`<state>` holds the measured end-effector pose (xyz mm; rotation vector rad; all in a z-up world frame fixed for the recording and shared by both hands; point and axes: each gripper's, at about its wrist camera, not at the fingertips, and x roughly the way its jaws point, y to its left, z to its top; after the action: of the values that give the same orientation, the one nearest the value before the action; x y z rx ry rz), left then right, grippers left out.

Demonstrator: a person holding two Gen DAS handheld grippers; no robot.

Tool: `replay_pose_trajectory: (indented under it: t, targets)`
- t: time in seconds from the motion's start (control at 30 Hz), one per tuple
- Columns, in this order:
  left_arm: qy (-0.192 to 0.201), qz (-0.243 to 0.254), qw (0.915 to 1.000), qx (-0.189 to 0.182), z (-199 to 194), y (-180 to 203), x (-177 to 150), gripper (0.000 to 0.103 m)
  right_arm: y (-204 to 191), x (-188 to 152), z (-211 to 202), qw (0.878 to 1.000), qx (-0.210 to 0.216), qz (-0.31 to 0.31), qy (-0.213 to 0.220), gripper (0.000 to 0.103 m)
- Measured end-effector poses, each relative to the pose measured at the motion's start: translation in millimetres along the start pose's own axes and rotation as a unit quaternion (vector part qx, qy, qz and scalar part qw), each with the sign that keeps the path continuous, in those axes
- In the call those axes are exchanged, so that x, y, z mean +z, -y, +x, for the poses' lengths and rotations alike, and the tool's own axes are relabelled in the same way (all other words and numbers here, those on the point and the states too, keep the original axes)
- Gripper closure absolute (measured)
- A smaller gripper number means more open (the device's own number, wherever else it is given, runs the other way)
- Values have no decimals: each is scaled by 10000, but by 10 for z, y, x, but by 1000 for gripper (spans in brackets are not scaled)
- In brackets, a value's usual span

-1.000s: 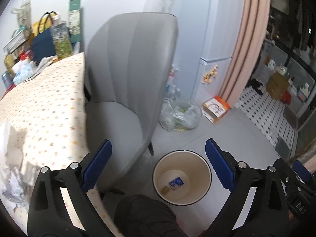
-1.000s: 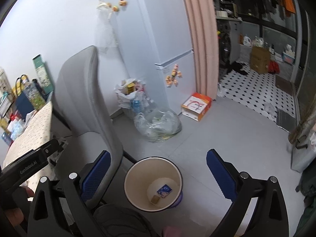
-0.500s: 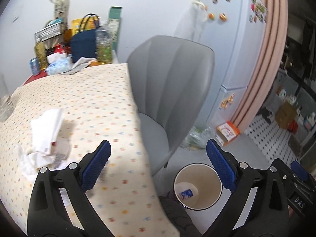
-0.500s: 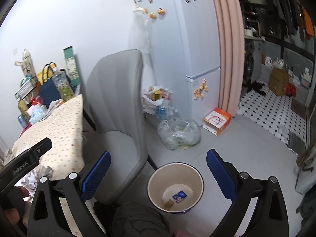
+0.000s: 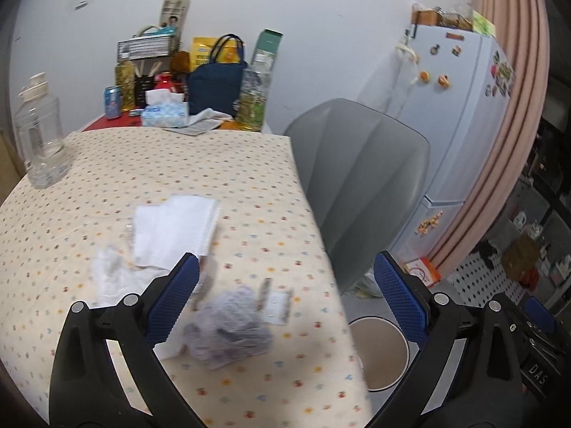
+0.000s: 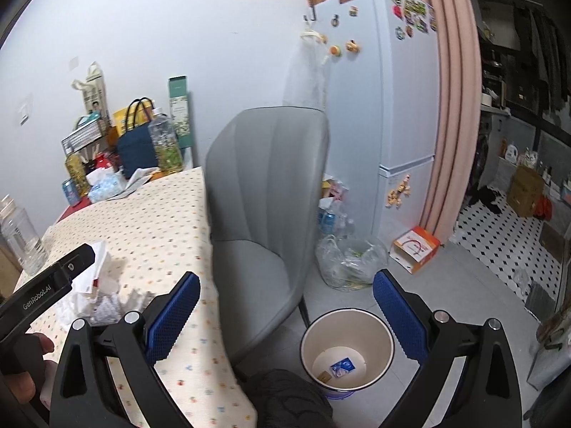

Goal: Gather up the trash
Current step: 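Move both open tools back over the table toward the remaining paper, then grasp a white tissue with the left tool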

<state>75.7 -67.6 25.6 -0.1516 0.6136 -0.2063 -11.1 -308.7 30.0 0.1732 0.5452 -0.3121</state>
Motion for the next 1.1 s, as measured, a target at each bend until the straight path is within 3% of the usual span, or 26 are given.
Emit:
replay_pose_trajectory:
  t: [0.53,0.77,1.1]
  targets:
    - [122,-387,9982,451,-182,-651,-23,6,-639,-102,-66,9974,572,-430,-82,8]
    - [13,-417,9965,726,-186,-892,-103,6,-804,-169,54,9960,751,-442,-200,8]
    - [-331,-481,9952,782,15,-1105,-224,8,-945,-370,283,9935,891,-505,-493,8]
